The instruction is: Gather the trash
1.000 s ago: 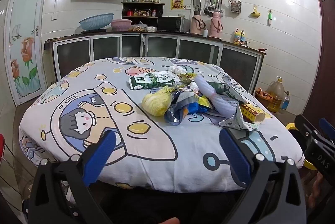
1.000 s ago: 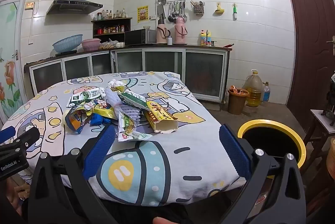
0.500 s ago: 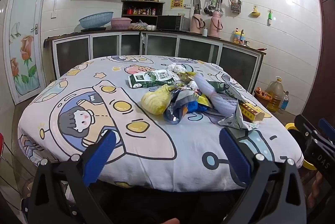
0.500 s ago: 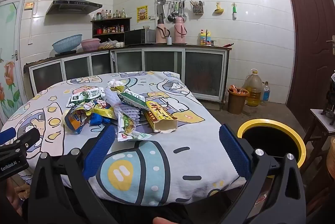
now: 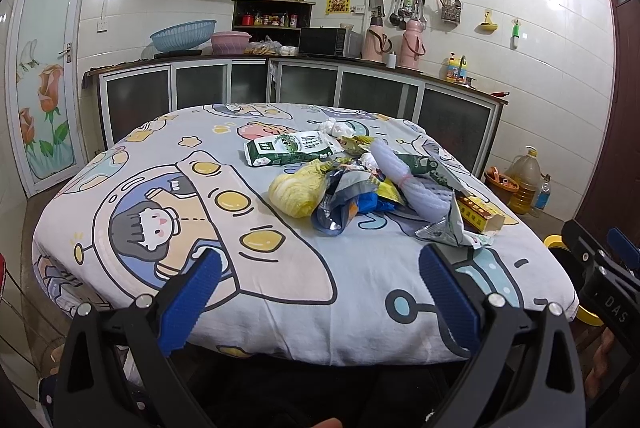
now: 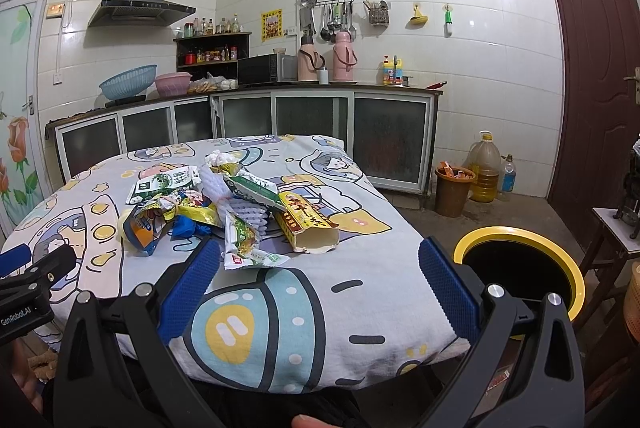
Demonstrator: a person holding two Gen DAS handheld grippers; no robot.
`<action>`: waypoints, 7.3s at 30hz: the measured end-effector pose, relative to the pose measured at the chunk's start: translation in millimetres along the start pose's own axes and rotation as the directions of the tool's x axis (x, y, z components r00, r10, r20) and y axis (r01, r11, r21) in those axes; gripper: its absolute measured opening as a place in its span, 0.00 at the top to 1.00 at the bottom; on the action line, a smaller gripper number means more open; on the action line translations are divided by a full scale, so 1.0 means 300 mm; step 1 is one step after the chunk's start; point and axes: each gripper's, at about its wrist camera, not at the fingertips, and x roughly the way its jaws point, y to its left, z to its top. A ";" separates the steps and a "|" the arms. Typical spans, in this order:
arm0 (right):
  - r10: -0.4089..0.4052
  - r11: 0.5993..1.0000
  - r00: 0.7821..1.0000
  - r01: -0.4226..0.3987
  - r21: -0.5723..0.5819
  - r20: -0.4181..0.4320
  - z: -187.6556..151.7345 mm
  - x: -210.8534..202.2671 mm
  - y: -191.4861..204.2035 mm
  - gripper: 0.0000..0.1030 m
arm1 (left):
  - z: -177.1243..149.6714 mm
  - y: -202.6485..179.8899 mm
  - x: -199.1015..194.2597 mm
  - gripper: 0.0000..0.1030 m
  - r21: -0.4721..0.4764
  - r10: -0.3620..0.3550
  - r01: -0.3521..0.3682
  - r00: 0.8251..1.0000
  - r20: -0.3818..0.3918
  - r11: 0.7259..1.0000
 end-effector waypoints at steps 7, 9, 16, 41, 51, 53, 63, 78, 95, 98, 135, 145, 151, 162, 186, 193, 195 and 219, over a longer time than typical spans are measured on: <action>-0.003 1.000 1.000 0.003 0.001 0.002 0.006 0.003 -0.002 0.07 | 0.001 -0.009 -0.003 0.07 -0.008 -0.004 0.004 1.000 -0.008 1.000; -0.004 1.000 1.000 0.004 0.002 0.001 0.006 0.002 -0.003 0.07 | 0.001 -0.009 -0.003 0.07 -0.007 -0.006 0.006 1.000 -0.008 1.000; -0.004 1.000 1.000 0.004 0.002 0.001 0.007 0.002 -0.002 0.07 | 0.012 -0.006 -0.005 0.07 -0.011 -0.011 0.011 1.000 -0.010 1.000; -0.005 1.000 1.000 0.005 0.006 0.000 0.015 0.002 -0.005 0.07 | 0.020 -0.004 -0.009 0.07 -0.022 -0.016 0.015 1.000 -0.017 1.000; -0.006 1.000 1.000 0.006 0.007 0.002 0.016 0.000 -0.007 0.07 | 0.018 -0.011 -0.005 0.07 -0.015 -0.016 0.016 1.000 -0.011 1.000; -0.008 1.000 1.000 0.008 0.007 0.001 0.017 -0.001 -0.007 0.07 | 0.017 -0.012 -0.004 0.07 -0.015 -0.016 0.016 1.000 -0.011 1.000; -0.045 0.998 0.999 0.046 0.047 -0.009 0.030 0.027 -0.069 0.07 | 0.005 -0.011 0.005 0.07 0.008 -0.063 0.063 0.998 -0.023 0.998; 0.214 0.964 0.954 -0.242 -0.114 -0.211 0.066 0.289 -0.128 0.07 | 0.066 0.087 0.147 0.07 0.075 -0.158 0.165 0.983 -0.097 0.983; 0.376 0.909 0.839 -0.415 -0.017 -0.393 0.179 0.591 -0.124 0.07 | 0.474 0.239 0.642 0.07 0.402 -0.250 0.355 0.923 -0.291 0.844; 0.380 0.909 0.825 -0.418 0.001 -0.418 0.195 0.631 -0.125 0.07 | 0.513 0.224 0.757 0.07 0.438 -0.301 0.463 0.870 -0.391 0.770; 0.318 0.892 0.602 -0.452 0.016 -0.732 0.132 0.961 -0.024 0.36 | 0.509 0.084 1.381 0.16 0.370 -0.275 0.680 0.645 -0.713 0.633; 0.308 0.904 0.632 -0.428 0.011 -0.711 0.165 0.905 -0.038 0.70 | 0.525 0.095 1.343 0.46 0.407 -0.257 0.602 0.726 -0.638 0.687; 0.329 0.907 0.647 -0.419 0.040 -0.687 0.200 0.847 -0.076 0.70 | 0.637 0.144 1.250 0.46 0.355 -0.323 0.575 0.761 -0.562 0.737; 0.342 0.938 0.746 -0.304 0.165 -0.572 0.235 0.700 -0.317 0.70 | 0.767 0.070 0.943 0.45 0.339 -0.404 0.559 0.808 -0.429 0.756; 0.024 0.877 0.875 0.214 0.430 -0.483 0.036 0.372 -1.114 0.69 | 0.399 -1.275 0.542 0.45 0.322 -0.685 0.928 0.357 -0.635 0.185; 0.021 0.851 0.864 0.248 0.463 -0.502 -0.037 0.382 -1.186 0.68 | 0.258 -1.444 0.572 0.45 0.248 -0.675 0.948 0.317 -0.666 0.200; 0.026 0.843 0.860 0.255 0.473 -0.510 -0.060 0.386 -1.200 0.67 | 0.227 -1.475 0.588 0.45 0.237 -0.669 0.947 0.321 -0.671 0.216; -0.038 0.796 0.865 0.328 0.508 -0.500 -0.099 0.289 -1.263 0.36 | 0.336 -1.262 0.524 0.08 0.186 -0.768 0.910 0.414 -0.489 0.372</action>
